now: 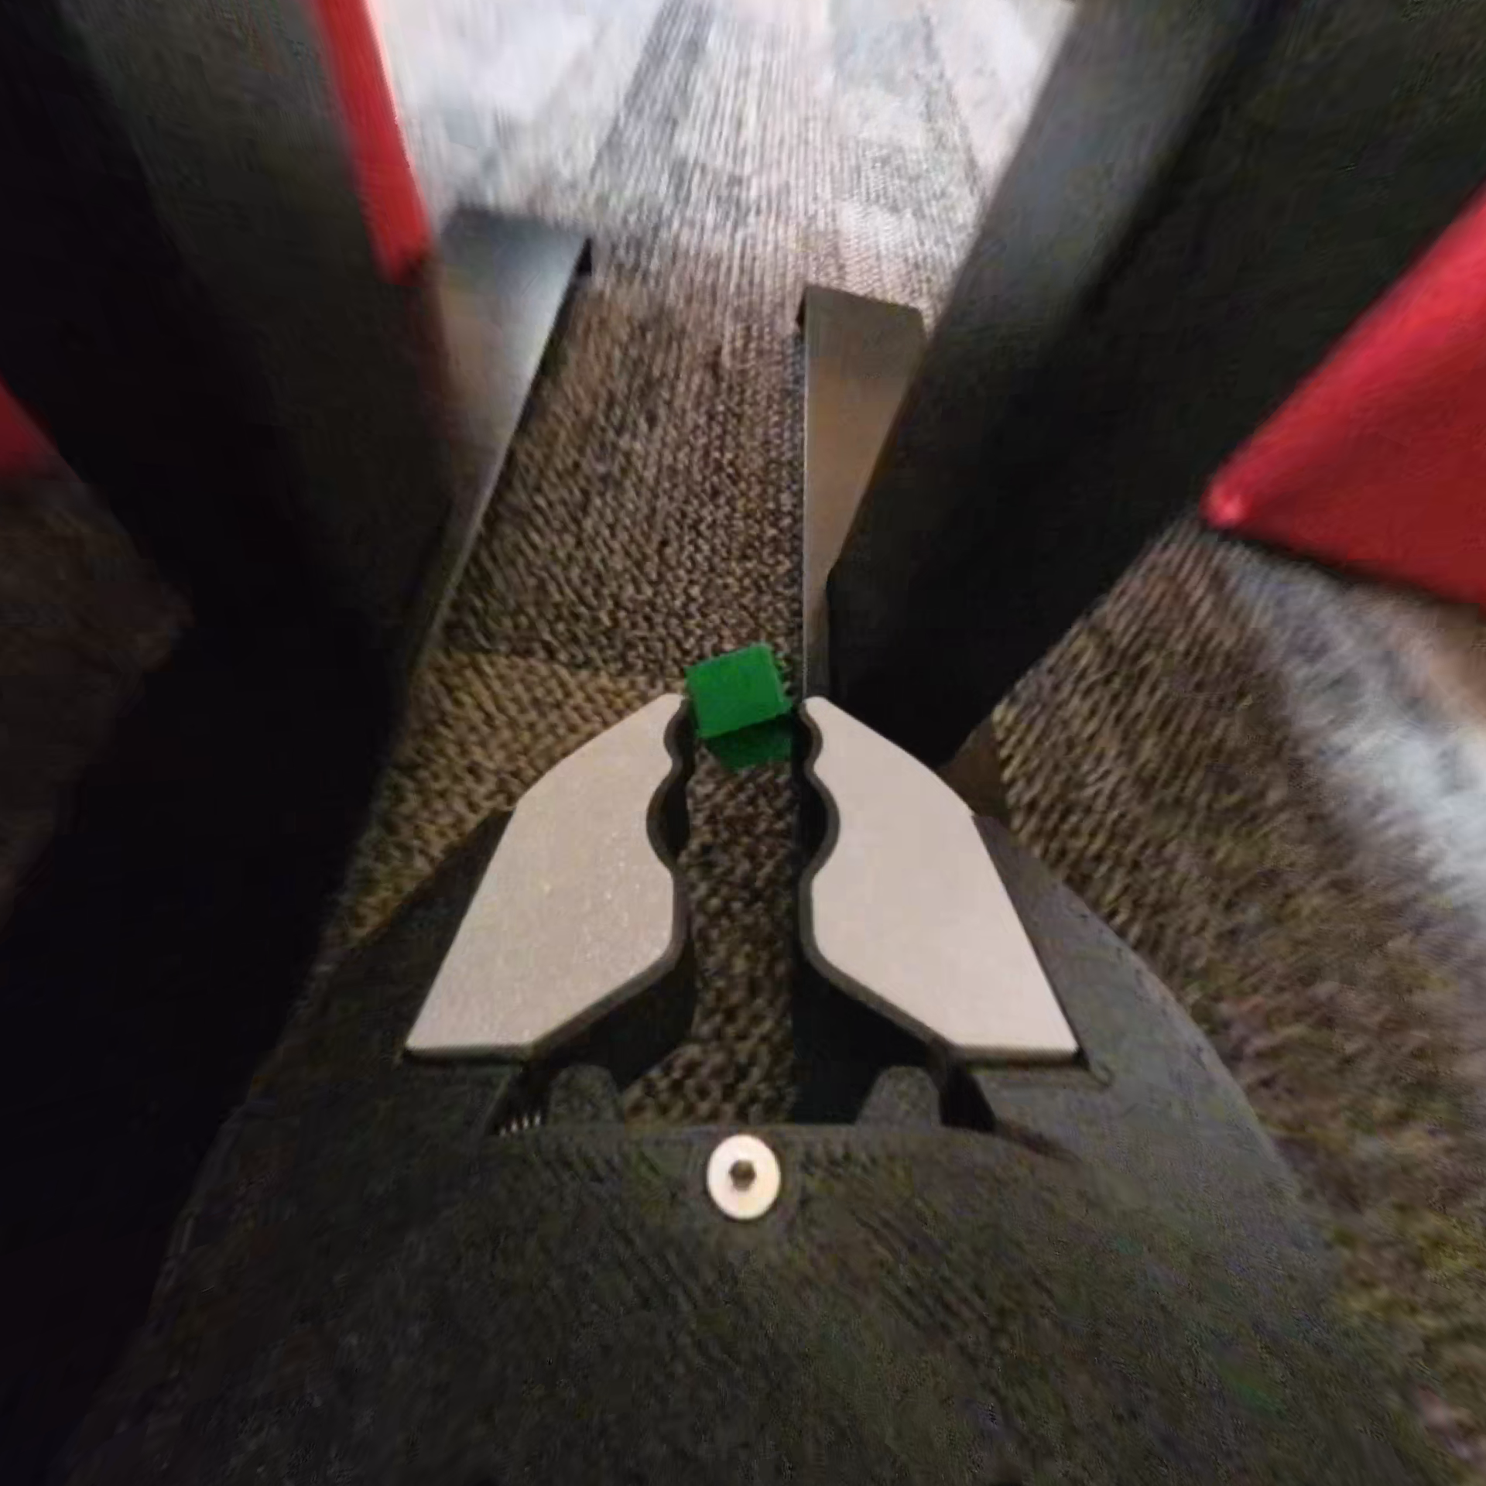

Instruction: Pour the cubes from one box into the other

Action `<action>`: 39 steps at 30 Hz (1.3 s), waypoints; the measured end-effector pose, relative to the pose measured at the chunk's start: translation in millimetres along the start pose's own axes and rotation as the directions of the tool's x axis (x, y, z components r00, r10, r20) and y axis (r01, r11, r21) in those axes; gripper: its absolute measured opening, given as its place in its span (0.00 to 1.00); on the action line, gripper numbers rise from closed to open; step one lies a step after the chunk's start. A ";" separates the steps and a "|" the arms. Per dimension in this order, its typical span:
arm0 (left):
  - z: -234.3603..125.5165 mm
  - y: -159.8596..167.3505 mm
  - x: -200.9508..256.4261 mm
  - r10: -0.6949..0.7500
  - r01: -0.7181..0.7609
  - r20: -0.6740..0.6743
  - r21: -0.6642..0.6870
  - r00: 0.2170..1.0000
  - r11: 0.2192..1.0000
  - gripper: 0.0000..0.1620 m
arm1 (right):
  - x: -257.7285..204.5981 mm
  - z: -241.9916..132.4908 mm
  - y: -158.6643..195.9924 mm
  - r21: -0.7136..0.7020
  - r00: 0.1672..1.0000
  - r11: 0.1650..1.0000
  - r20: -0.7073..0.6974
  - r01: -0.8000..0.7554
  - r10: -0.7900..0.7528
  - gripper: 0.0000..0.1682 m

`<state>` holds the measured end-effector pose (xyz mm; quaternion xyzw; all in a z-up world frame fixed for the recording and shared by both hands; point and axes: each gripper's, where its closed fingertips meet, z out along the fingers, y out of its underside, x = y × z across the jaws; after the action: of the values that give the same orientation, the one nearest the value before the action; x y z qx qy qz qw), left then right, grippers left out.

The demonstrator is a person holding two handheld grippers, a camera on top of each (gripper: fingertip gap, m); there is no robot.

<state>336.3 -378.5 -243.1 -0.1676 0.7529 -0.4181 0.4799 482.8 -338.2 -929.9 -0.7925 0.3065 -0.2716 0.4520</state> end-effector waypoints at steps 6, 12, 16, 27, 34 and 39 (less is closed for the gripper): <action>-1.3 -1.4 -2.1 -0.020 0.020 -0.001 0.013 1.000 1.000 0.18 | 15.5 -61.1 18.8 -0.049 0.879 0.907 0.228 -0.419 0.419 0.14; -3.4 -3.2 -5.8 -0.045 0.045 0.007 0.033 0.999 0.998 0.20 | 43.1 -171.6 61.2 -0.327 0.832 0.857 0.264 -0.399 0.488 0.14; -5.6 -4.4 -13.0 -0.096 0.095 0.020 0.052 0.995 0.994 0.22 | 85.1 -261.6 65.0 -0.383 0.845 0.811 0.128 -0.441 0.520 0.14; -18.7 -9.5 -37.8 -0.290 0.282 0.025 0.160 0.957 0.946 0.30 | 115.7 -456.3 -91.0 -0.217 0.880 0.853 -0.133 -0.474 0.455 0.14; -28.6 -10.8 -46.2 -0.398 0.396 -0.036 0.211 0.917 0.894 0.36 | 39.3 -512.0 -235.5 -0.259 0.944 0.941 0.190 -0.217 0.270 0.14; -98.1 -32.7 -42.2 -0.481 0.486 -0.090 0.270 0.872 0.831 0.30 | -26.0 -568.1 -353.6 -0.152 0.919 0.982 0.361 -0.110 0.159 0.14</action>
<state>267.2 -324.4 -174.1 -0.2781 0.6222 -0.6310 0.3707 148.6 -488.9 -369.5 -0.8341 0.2860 -0.0648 0.4672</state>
